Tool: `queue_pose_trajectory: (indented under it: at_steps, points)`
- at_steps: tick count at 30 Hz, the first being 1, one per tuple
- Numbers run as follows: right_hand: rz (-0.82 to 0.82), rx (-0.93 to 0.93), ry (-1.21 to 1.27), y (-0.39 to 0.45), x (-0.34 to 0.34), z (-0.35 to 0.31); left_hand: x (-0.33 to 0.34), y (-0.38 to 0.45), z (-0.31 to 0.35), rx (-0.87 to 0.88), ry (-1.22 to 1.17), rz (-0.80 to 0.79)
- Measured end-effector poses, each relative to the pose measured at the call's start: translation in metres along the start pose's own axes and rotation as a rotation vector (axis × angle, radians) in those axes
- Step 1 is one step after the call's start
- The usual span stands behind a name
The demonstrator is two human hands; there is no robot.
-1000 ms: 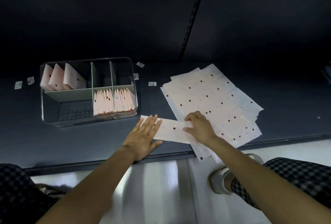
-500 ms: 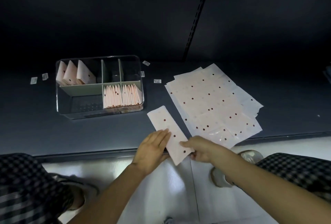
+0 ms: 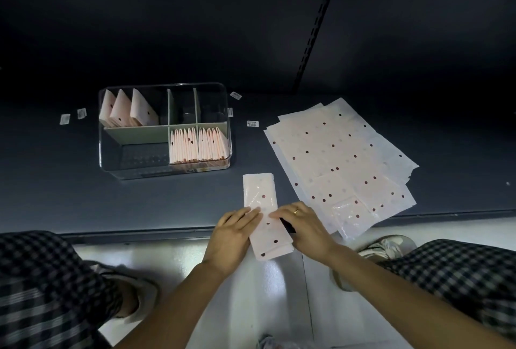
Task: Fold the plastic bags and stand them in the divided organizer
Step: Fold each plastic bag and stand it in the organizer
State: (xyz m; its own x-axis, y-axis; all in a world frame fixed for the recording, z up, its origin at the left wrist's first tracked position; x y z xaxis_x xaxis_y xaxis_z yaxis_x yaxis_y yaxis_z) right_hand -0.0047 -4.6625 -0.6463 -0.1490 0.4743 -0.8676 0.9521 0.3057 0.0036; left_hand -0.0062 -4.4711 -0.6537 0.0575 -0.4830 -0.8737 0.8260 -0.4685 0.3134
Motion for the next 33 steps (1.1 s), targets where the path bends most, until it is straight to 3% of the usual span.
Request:
queue_pose_trajectory:
  at_steps: [4,8,12,21,25,28,30,31,33]
  points:
    - [0.148,0.171,0.211,0.011,0.004,-0.002,0.000,0.000,-0.007,-0.151,-0.144,0.077]
    - [0.115,0.447,0.285,0.022,0.007,-0.003,0.003,0.004,-0.020,-0.419,-0.193,0.153]
    - [0.114,0.570,0.260,0.029,0.010,-0.003,0.010,0.006,-0.028,-0.685,-0.170,0.132]
    - [0.053,0.742,0.163,0.043,0.008,-0.008,0.016,0.007,-0.018,-0.909,-0.070,0.167]
    - [0.066,0.791,0.120,0.045,0.008,-0.011,0.008,0.007,-0.020,-0.827,0.014,0.155]
    - [0.060,0.813,0.113,0.046,0.008,-0.013,0.001,0.017,-0.014,-0.411,0.087,0.176]
    - [0.054,0.827,0.115,0.047,0.007,-0.014,0.007,0.024,-0.011,-0.068,0.077,0.044]
    - [0.054,0.831,0.115,0.047,0.007,-0.014,0.009,0.024,-0.012,0.011,0.068,-0.061]
    - [0.083,0.841,0.120,0.045,0.007,-0.016,0.014,0.020,-0.020,0.007,0.014,-0.217]
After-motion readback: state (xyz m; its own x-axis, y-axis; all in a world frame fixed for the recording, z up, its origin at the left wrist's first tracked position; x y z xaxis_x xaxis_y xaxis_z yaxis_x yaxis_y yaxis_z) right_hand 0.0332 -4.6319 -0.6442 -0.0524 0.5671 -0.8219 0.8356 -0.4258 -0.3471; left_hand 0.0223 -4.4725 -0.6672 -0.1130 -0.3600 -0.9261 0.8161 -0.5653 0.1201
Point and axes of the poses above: each hand's wrist, its own y-axis towards the middle knuckle, its own x-axis out of the palm, z = x × y, the point moved 2 cm from there along y, towards the middle knuckle, and after that the axes turned 10 degrees about z, right-handed, at the moved point
